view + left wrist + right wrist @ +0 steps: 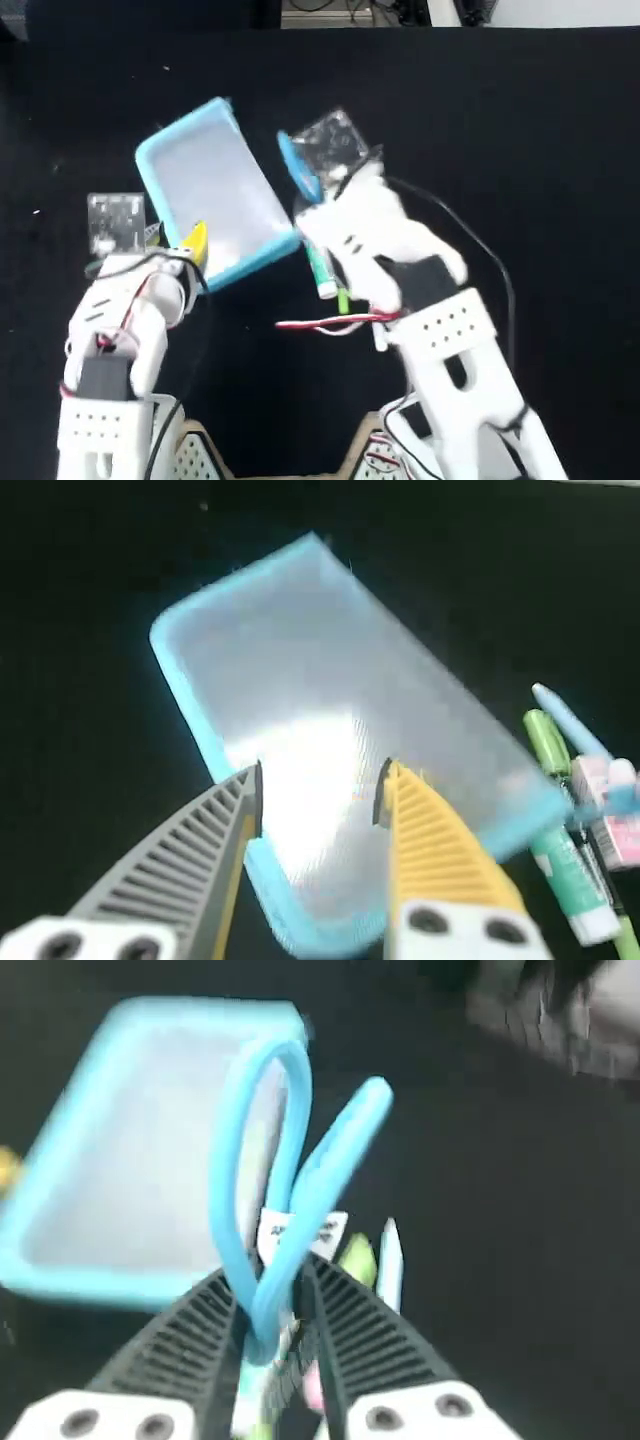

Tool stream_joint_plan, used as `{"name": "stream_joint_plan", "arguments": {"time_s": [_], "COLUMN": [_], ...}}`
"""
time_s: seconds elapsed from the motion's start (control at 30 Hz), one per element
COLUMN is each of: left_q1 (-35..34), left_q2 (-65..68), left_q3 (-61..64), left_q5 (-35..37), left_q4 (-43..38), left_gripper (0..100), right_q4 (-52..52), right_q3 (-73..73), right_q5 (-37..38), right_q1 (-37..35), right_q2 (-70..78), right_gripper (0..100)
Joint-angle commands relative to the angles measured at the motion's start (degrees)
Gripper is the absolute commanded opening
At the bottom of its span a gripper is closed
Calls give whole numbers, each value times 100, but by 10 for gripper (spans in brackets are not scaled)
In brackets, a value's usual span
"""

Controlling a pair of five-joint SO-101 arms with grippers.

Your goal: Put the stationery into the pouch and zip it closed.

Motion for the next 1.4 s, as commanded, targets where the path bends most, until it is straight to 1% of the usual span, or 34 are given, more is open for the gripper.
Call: {"name": "stream_joint_plan", "arguments": {"time_s": [0.0, 0.07, 0.17, 0.33, 0.47, 0.5, 0.6, 0.7, 0.83, 1.13, 1.2, 1.27, 1.37], "left_q1": [31, 31, 40, 75, 505, 602, 769, 760, 743, 743, 743, 743, 743], "left_q2": [-1020, -1002, -818, -167, 800, 1099, 1925, 2549, 2945, 2971, 2971, 2971, 2971], "left_q3": [251, 268, 242, -31, -356, -462, -752, -998, -1147, -1165, -1165, -1165, -1165], "left_q5": [-53, -53, -53, -53, -70, -185, -422, -448, -448, -457, -457, -457, -457], "left_q4": [9, 0, -44, -44, -44, -44, -44, -44, -44, -44, -44, -44, -44], "left_gripper": [202, 203, 204, 204, 205, 203, 202, 202, 202, 202, 202, 202, 202], "right_q4": [484, 642, 782, 800, 818, 844, 1046, 1363, 1785, 2831, 2927, 2919, 2708], "right_q3": [330, 549, 875, 1455, 1587, 1596, 1648, 1587, 1068, -743, -699, -400, 303], "right_q5": [53, 440, 941, 1512, 1758, 1749, 1767, 1776, 1776, 1732, 1635, 1248, 695], "right_q1": [1029, 1618, 2215, 2892, 3323, 3393, 3385, 3270, 3288, 3314, 3270, 3218, 3130], "right_q2": [-681, -936, -1182, -1209, -1200, -1200, -1200, -1209, -1209, -1200, -1191, -1182, -963], "right_gripper": [11, 11, 11, 11, 14, 25, 122, 205, 198, 197, 198, 213, 304]}}
